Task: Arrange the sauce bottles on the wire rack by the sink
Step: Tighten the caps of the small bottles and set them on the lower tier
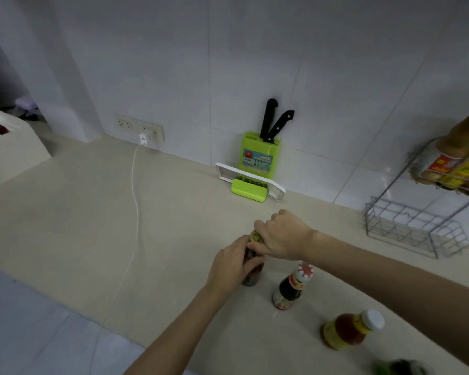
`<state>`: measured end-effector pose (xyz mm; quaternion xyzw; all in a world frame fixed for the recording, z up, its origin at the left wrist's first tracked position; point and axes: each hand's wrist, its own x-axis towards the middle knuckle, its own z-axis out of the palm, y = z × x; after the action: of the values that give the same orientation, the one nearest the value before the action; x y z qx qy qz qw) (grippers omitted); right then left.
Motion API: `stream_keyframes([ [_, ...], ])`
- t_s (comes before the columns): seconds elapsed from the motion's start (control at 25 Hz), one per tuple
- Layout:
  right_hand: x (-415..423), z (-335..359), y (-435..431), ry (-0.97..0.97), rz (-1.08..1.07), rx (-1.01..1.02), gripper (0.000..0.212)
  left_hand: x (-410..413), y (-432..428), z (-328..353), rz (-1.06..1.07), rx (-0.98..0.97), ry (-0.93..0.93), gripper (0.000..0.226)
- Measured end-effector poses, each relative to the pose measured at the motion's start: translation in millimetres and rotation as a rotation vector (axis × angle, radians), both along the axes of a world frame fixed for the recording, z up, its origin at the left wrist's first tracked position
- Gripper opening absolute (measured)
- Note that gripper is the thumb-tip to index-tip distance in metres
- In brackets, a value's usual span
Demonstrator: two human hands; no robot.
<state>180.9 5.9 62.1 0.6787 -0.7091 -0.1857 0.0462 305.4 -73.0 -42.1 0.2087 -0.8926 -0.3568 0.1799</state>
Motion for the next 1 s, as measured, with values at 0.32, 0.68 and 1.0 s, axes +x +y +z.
stream_keyframes([
  [0.32, 20.2, 9.1, -9.0, -0.021, -0.328, 0.091, 0.058, 6.1, 5.8, 3.4, 0.063, 0.059, 0.082, 0.022],
  [0.68, 14.3, 6.7, -21.4, -0.486, -0.558, 0.092, 0.056, -9.9, -10.4, 8.3, 0.09, 0.204, -0.019, 0.036],
  [1.0, -74.1, 56.2, 60.5, -0.664, -0.502, -0.316, 0.044, -90.3, 3.5, 100.0, -0.239, 0.101, -0.058, 0.031],
])
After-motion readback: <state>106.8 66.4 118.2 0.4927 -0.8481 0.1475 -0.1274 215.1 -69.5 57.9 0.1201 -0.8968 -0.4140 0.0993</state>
